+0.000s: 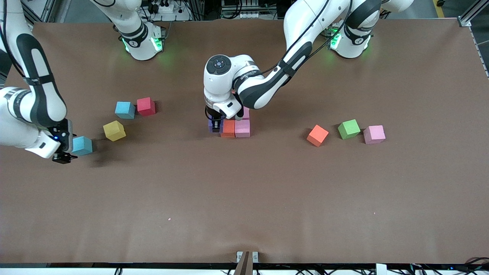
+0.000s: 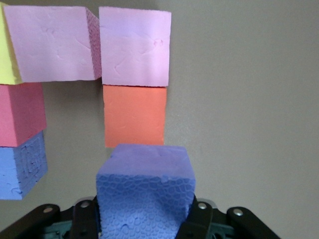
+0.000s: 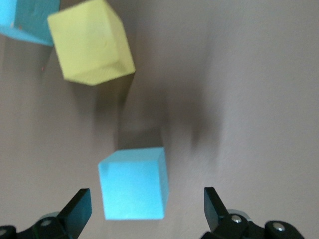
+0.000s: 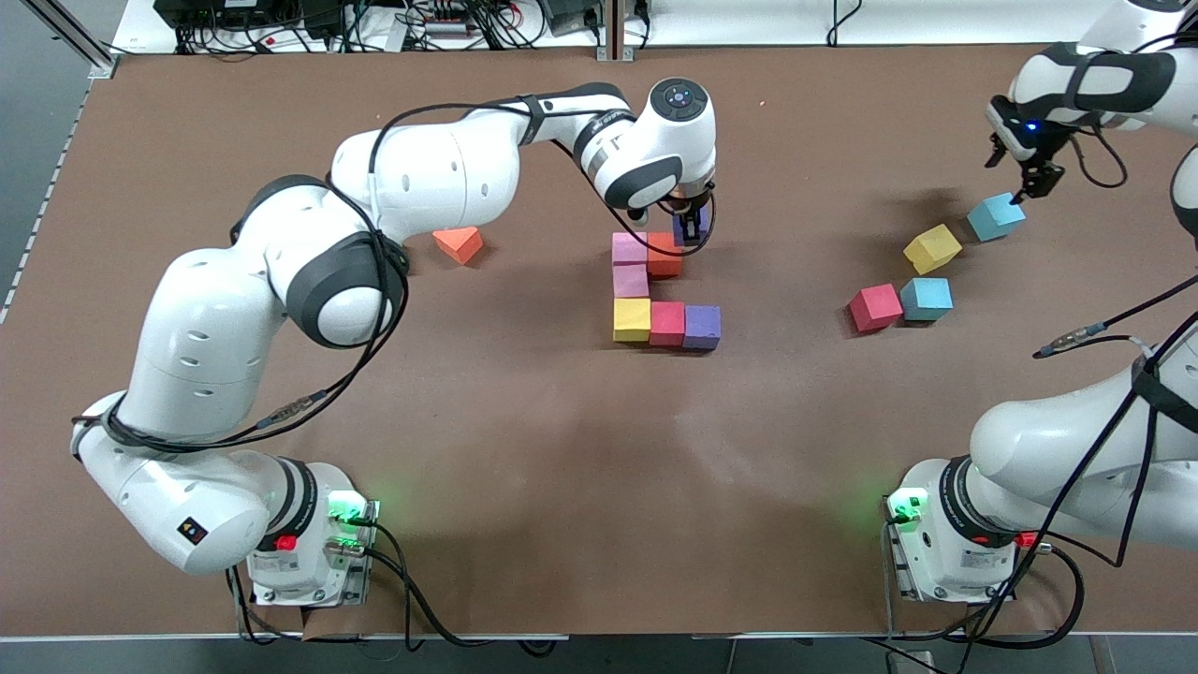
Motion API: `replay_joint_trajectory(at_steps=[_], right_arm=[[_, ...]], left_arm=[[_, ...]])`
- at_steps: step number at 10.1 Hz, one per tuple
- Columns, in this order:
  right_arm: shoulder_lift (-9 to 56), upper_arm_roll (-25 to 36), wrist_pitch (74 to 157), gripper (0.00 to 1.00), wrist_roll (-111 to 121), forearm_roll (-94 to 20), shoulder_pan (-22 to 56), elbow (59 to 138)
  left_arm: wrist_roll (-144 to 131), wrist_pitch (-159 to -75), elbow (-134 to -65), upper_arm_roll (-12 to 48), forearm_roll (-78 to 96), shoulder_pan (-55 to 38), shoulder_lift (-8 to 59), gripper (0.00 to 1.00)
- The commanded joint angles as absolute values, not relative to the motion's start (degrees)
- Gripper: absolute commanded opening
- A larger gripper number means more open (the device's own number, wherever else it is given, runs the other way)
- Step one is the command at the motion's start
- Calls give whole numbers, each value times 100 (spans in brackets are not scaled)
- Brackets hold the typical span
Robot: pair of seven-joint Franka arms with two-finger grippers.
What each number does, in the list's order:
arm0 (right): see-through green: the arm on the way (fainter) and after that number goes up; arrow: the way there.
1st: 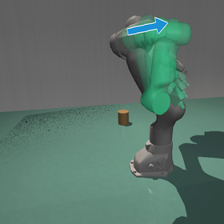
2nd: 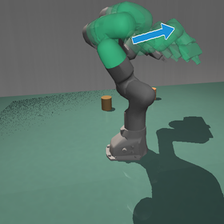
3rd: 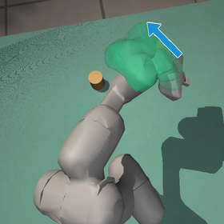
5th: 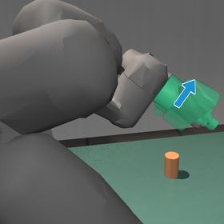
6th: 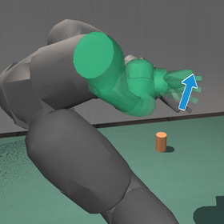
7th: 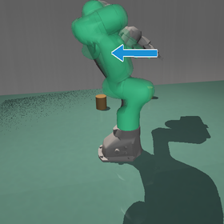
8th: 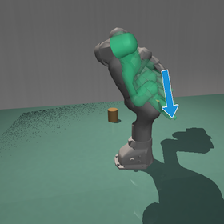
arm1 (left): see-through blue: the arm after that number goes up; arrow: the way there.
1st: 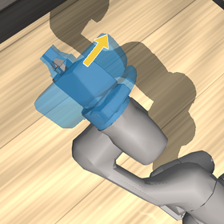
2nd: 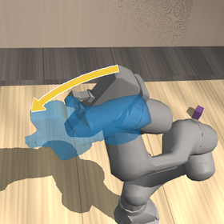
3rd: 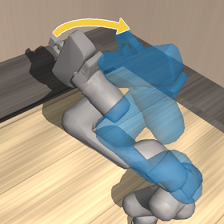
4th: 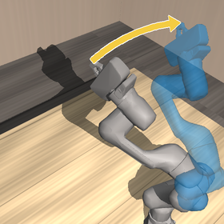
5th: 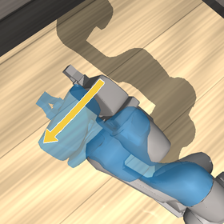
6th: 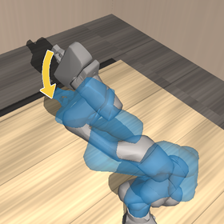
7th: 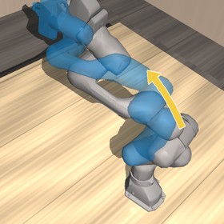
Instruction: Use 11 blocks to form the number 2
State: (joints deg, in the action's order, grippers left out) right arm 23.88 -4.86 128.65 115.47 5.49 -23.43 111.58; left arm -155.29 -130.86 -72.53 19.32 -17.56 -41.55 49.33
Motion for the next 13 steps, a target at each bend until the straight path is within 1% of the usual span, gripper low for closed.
replay_joint_trajectory(at_steps=[1, 2, 7, 9, 10, 11, 12, 13], right_arm=[[2276, -562, 13531, 100, 11637, 747, -2583, 11722], [2302, -562, 13744, 100, 11645, 747, -2627, 11864], [2522, -563, 14158, 100, 11645, 756, -2707, 11979], [2627, -563, 14360, 100, 11654, 747, -2759, 12041], [2645, -563, 14370, 97, 11654, 747, -2768, 12050], [2646, -563, 14361, 82, 11654, 747, -2769, 12050], [2646, -563, 14361, 52, 11637, 747, -2769, 12050], [2637, -563, 14344, 39, 11619, 747, -2769, 12050]], left_arm=[[-15724, -13253, -7058, 1819, -1644, -4298, 5124, 41], [-15758, -13289, -7058, 1811, -1644, -4324, 5133, 41], [-15881, -13535, -7040, 1784, -1644, -4447, 5264, 41], [-15891, -13553, -6979, 1670, -1644, -4561, 5326, 41], [-15891, -13561, -6979, 1661, -1644, -4562, 5361, 41], [-15891, -13622, -6979, 1652, -1644, -4562, 5405, 43], [-15882, -13727, -6979, 1565, -1644, -4570, 5405, 44], [-15882, -13772, -6979, 1564, -1644, -4570, 5440, 44]])
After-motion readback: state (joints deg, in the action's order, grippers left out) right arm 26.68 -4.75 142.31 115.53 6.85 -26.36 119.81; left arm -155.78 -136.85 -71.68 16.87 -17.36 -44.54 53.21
